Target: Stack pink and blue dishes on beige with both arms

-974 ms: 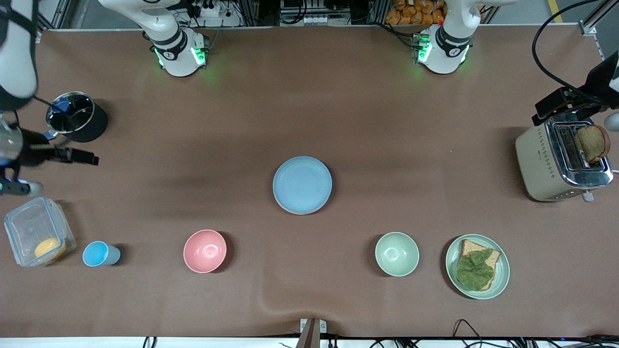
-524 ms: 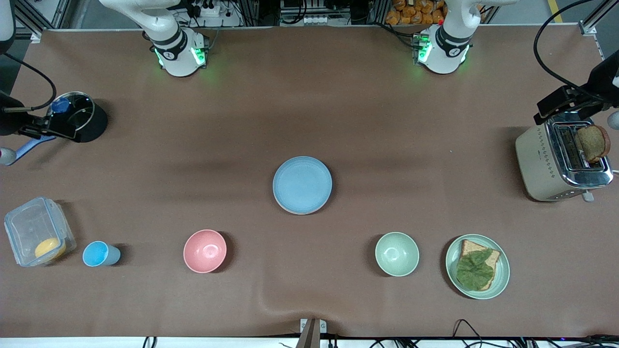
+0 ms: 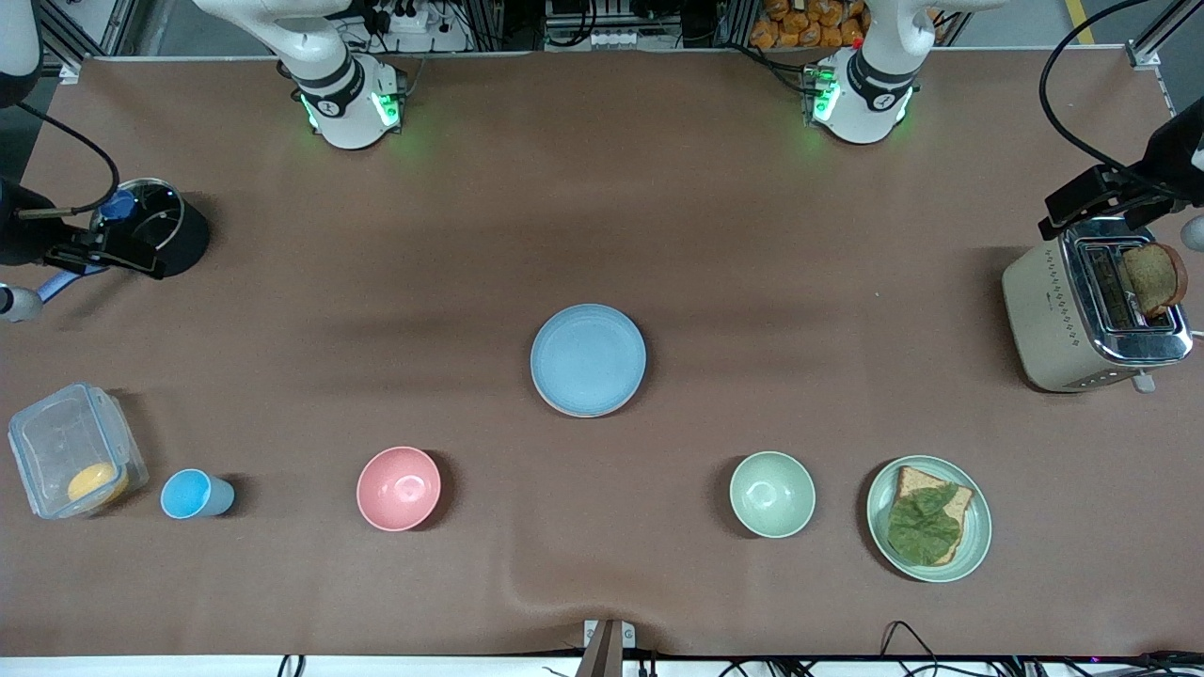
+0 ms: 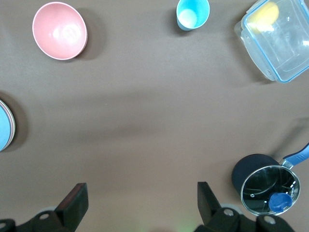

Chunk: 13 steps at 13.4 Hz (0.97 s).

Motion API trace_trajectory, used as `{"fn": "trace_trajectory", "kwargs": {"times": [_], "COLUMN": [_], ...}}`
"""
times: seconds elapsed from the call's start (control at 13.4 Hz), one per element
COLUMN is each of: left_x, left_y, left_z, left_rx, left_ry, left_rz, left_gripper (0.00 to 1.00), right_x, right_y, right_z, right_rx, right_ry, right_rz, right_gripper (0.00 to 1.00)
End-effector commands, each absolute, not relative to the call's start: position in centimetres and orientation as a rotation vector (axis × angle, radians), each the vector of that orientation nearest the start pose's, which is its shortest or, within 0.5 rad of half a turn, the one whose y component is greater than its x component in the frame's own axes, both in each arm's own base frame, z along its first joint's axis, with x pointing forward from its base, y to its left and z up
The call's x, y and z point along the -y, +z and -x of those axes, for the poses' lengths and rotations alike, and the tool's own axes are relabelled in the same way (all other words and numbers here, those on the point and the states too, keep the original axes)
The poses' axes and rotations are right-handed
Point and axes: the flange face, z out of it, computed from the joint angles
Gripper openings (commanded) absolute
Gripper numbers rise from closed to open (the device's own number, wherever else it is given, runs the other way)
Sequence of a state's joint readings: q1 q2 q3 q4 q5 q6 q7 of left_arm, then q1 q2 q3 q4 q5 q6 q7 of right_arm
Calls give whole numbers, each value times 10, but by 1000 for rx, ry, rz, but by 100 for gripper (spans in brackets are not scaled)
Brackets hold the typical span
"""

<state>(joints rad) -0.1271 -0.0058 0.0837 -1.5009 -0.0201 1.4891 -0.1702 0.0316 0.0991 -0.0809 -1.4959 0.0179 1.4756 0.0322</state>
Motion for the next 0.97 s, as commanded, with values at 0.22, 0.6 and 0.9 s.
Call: {"fn": "trace_trajectory", "kwargs": {"times": [0.22,0.6,0.9], "left_x": [26,33,33], "left_y": [656,654,650], "left_z": [-541,-541,-548], "left_rx": [177,157,159], "left_ry": [23,27,37], "left_rz": [3127,3127,3129], "left_gripper": [100,100,100], "right_x": [21,22,20], "right_y": [602,602,602], "right_z": [-572,-572,-570], "right_rx": [-177,-199,-213], "right_ry": [176,176,185], "right_rz": [3131,3127,3126], "right_gripper": [100,100,100]}}
